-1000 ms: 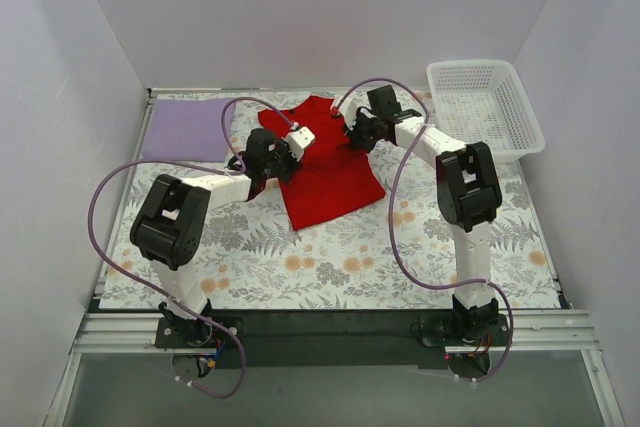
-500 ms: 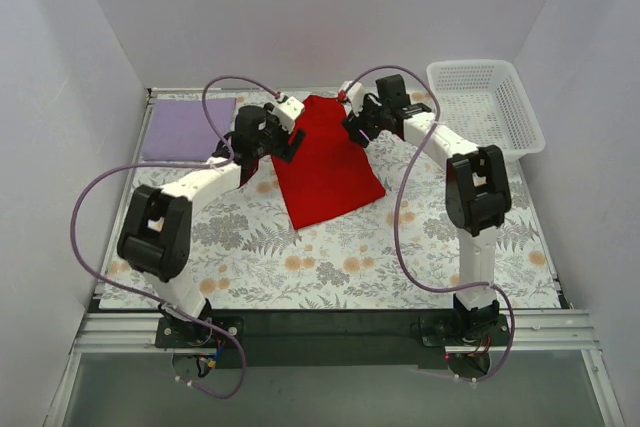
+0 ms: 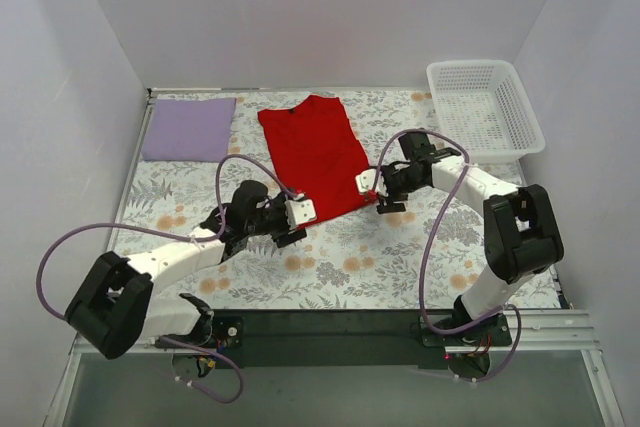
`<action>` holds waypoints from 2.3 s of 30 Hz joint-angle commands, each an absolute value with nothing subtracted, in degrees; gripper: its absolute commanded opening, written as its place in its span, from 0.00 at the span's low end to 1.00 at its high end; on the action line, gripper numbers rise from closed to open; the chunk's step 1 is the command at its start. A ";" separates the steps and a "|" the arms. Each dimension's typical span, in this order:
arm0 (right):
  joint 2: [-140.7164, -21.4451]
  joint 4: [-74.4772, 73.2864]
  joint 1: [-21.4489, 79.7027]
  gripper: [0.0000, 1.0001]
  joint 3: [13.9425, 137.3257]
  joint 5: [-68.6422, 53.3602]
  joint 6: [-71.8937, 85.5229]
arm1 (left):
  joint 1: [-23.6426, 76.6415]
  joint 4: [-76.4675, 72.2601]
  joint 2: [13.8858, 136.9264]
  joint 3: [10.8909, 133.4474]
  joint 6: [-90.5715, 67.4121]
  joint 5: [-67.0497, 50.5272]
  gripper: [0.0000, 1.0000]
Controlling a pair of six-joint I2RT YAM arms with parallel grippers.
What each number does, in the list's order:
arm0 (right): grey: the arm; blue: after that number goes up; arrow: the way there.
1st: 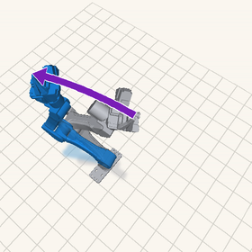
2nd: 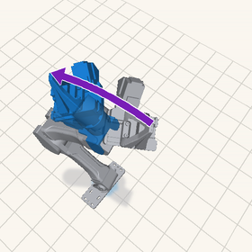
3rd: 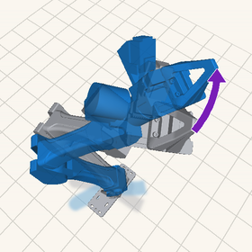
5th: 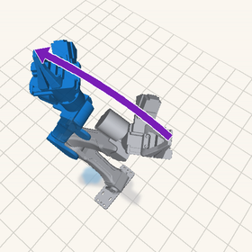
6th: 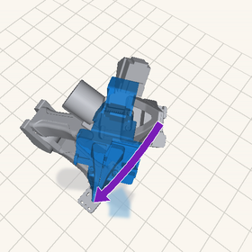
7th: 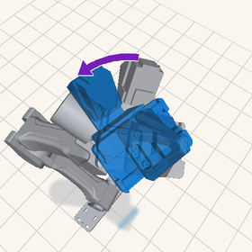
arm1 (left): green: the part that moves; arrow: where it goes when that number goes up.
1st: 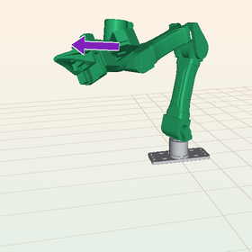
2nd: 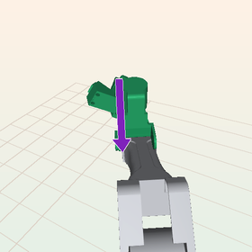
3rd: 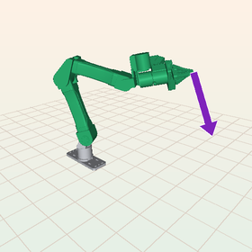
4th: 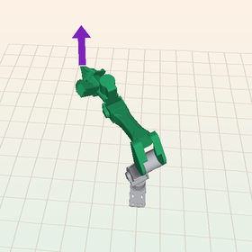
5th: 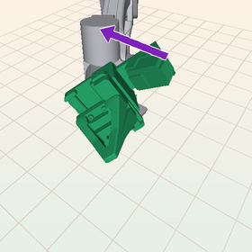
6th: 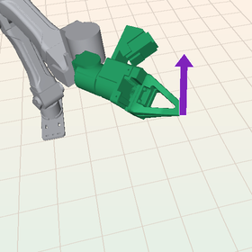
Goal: Fold and stack the t-shirts
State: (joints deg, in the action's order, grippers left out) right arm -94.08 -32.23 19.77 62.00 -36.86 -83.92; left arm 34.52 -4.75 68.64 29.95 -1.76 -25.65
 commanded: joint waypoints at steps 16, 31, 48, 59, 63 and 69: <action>-105.47 -20.13 22.76 0.66 64.69 -25.49 -82.97 | 35.33 -10.98 86.92 34.10 7.03 -20.84 0.55; -106.70 -20.65 22.85 0.14 63.90 -26.19 -81.83 | 35.33 -15.29 91.94 34.11 6.94 -11.42 0.00; -63.57 -45.70 22.76 0.01 37.45 -34.10 -86.93 | 62.30 11.07 61.37 27.77 -8.34 -17.40 0.00; -71.88 -42.02 22.76 0.01 53.94 -36.30 -73.84 | 60.57 3.97 59.85 29.35 -9.67 -7.91 0.00; -82.24 -39.55 23.03 0.01 67.90 -37.00 -68.30 | 47.40 -3.32 60.90 31.37 -8.88 -13.95 0.00; -103.77 -35.87 23.20 0.01 92.26 -35.34 -58.46 | 28.84 -14.32 76.27 40.15 -9.84 -22.15 0.00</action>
